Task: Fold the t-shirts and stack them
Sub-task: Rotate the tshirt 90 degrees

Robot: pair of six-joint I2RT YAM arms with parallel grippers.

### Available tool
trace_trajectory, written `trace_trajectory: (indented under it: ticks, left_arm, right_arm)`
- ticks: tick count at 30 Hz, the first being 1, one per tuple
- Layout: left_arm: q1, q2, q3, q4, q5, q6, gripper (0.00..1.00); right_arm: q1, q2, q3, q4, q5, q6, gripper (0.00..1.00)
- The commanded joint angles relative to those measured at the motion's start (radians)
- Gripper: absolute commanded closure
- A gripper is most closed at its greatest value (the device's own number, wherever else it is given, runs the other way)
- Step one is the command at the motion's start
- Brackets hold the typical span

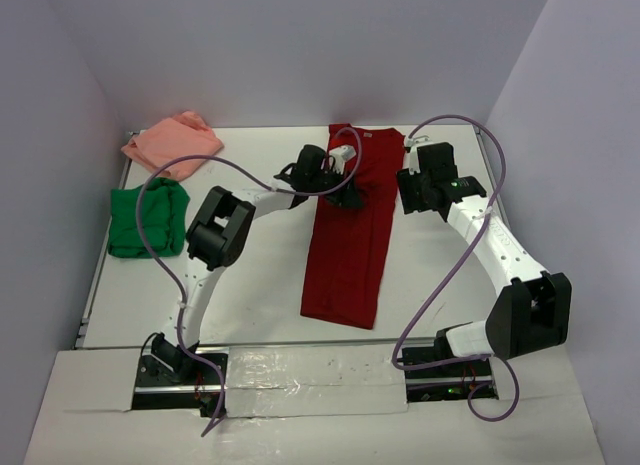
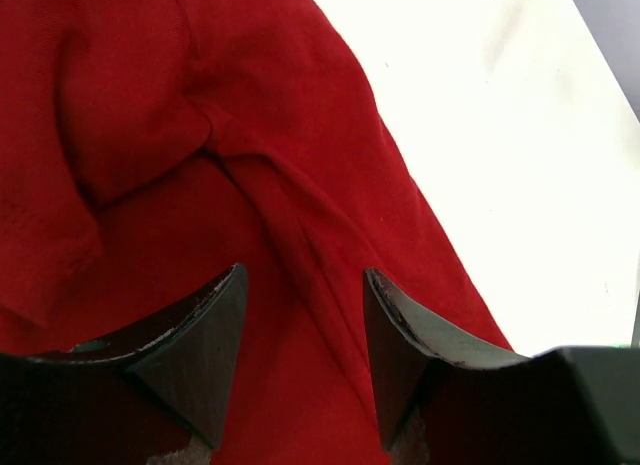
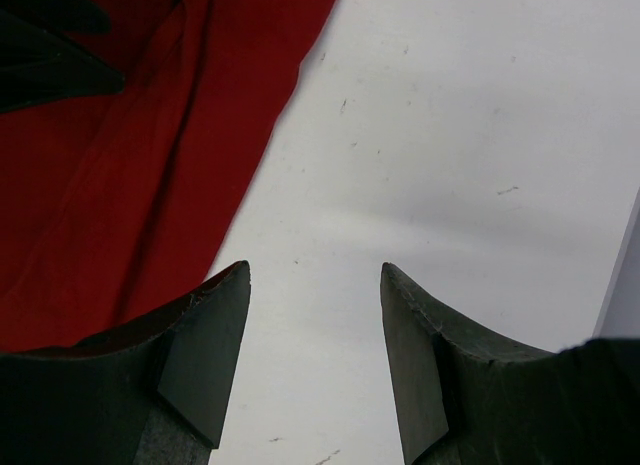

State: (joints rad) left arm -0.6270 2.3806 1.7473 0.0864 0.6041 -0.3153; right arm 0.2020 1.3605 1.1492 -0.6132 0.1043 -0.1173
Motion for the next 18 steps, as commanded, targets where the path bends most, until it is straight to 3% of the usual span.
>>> trace_trajectory:
  ticks: [1, 18]
  left_arm:
    - [-0.013, 0.031, 0.058, -0.004, 0.029, -0.022, 0.41]
    - [-0.023, 0.091, 0.121, -0.024, 0.065, -0.036, 0.43]
  right_arm:
    - [-0.006, -0.038, -0.008, 0.032, -0.002, -0.004, 0.38]
    - [-0.007, -0.047, -0.008, 0.027, -0.008, -0.004, 0.38]
